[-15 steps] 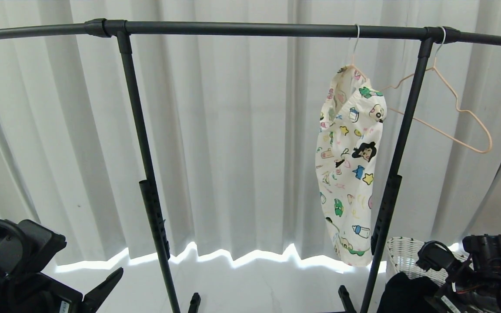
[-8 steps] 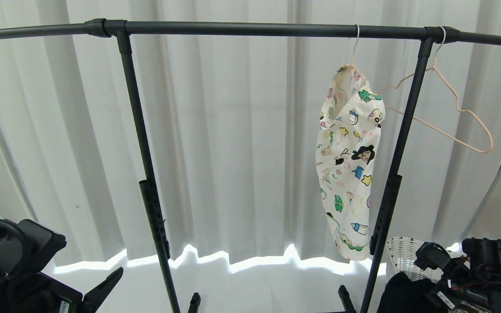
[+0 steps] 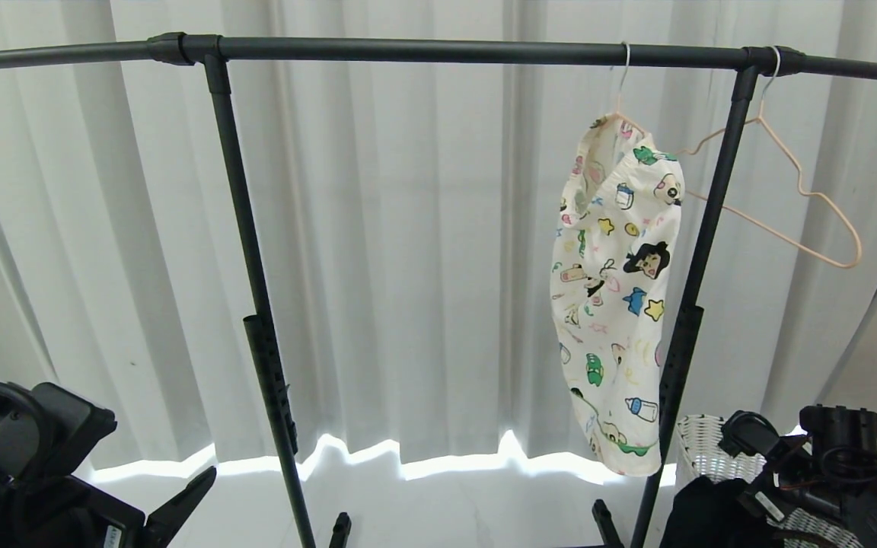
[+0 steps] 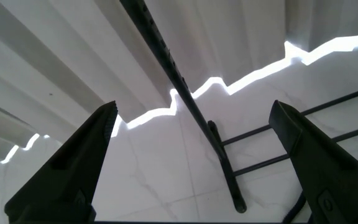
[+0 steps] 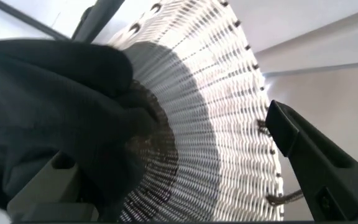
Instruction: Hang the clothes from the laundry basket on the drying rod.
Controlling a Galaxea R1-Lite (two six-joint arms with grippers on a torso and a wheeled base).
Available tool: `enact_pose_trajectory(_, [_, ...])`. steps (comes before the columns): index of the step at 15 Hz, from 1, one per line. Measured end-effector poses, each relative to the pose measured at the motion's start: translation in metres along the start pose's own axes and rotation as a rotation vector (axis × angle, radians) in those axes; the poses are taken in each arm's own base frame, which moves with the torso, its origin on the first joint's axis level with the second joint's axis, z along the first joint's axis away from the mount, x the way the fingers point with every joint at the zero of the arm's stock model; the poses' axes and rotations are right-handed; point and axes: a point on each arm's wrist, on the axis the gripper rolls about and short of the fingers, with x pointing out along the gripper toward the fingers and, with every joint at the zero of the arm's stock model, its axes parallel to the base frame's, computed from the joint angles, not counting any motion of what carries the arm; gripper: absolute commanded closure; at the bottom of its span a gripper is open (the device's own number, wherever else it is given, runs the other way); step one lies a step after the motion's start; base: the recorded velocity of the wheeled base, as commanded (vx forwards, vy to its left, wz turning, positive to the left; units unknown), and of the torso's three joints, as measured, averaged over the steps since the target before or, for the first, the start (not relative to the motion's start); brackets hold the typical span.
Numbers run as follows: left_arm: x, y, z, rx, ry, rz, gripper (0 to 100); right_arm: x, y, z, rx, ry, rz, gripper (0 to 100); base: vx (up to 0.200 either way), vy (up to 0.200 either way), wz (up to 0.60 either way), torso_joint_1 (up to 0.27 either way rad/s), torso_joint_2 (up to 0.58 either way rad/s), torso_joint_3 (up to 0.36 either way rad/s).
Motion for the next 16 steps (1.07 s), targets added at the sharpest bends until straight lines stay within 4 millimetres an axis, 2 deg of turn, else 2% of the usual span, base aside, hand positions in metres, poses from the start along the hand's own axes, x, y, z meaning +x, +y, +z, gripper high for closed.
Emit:
enact_pose_trajectory(3, [0.000,0.000,0.000,0.000,-0.001,0.000,0,0.000,-0.003,0.004,-0.003,-0.034,-0.032,100,0.000,0.000,0.00,0.000,0.00,0.000])
enact_pose_trajectory(6, [0.000,0.000,0.003,0.004,-0.013,-0.005,0,-0.011,-0.002,0.010,-0.016,-0.061,-0.039,100,0.000,0.000,0.00,0.000,0.00,0.000])
enact_pose_trajectory(9, [0.000,-0.002,0.006,0.019,-0.027,-0.024,0,-0.033,-0.004,0.023,-0.033,-0.095,-0.039,100,0.000,0.000,0.00,0.000,0.00,0.000])
enact_pose_trajectory(12, [-0.001,-0.003,0.012,0.027,-0.057,-0.036,0,-0.060,-0.012,0.036,-0.040,-0.081,-0.007,100,-0.200,0.000,0.00,0.005,0.00,0.001])
enact_pose_trajectory(16, [-0.005,-0.002,0.015,0.026,-0.084,-0.031,0,-0.107,-0.029,0.062,-0.013,-0.040,0.067,100,-0.200,0.000,0.00,0.002,0.00,0.002])
